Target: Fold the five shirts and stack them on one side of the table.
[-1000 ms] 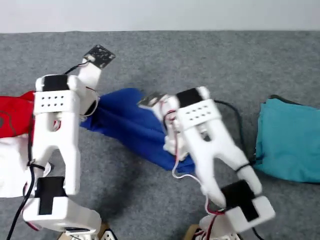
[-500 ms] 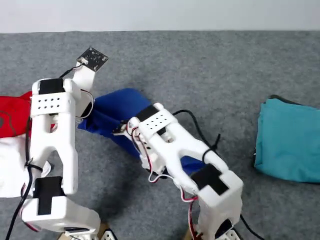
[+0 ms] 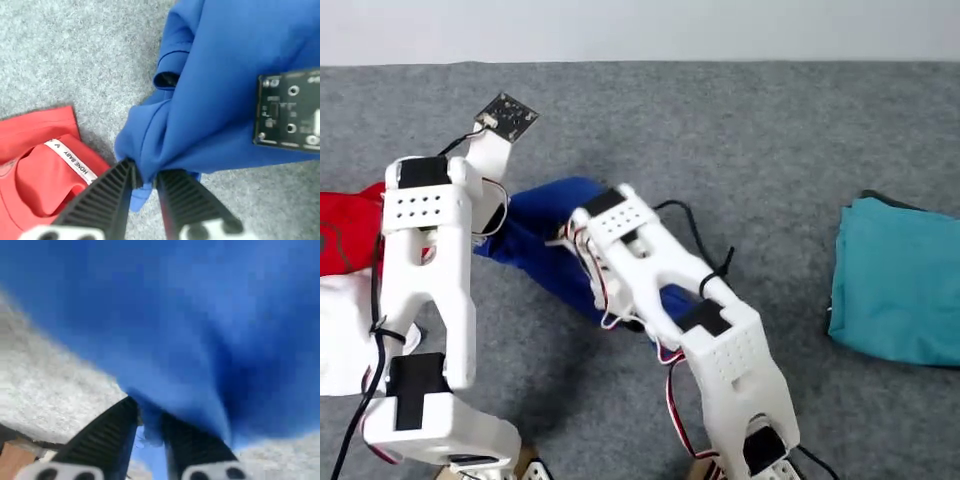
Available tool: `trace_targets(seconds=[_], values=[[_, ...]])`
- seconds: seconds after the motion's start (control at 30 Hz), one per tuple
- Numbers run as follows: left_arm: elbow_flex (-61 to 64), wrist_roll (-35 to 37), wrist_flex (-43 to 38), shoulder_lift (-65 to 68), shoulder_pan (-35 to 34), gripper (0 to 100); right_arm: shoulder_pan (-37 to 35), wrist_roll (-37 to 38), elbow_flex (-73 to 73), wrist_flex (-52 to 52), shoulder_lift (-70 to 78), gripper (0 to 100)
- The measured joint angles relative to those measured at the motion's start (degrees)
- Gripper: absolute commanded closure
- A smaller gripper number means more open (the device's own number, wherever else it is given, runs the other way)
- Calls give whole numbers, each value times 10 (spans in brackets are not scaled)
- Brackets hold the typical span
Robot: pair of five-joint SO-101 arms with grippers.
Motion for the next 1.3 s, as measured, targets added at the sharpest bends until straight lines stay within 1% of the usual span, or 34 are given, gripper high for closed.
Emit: trace_targets(seconds=[0.17,0.37,0.53,0.7,0.9,1.03,1.2,1.3], values=[[-78,9,47,0,0,995,74,45,-41,4,-36,987],[-270,50,142,0,0,995,149,67,-41,4,-178,987],[-452,84,192,0,1,995,187,68,-41,4,-303,987],[-583,96,200,-1,2,995,211,68,-41,4,-415,987],[-689,98,200,-11,1,995,238,69,-41,4,-520,987],[-744,98,200,-48,1,995,253,69,-41,4,-585,987],[-756,73,200,-123,13,995,263,85,-41,6,-653,987],[-729,57,200,-163,15,995,262,87,-41,6,-671,987]])
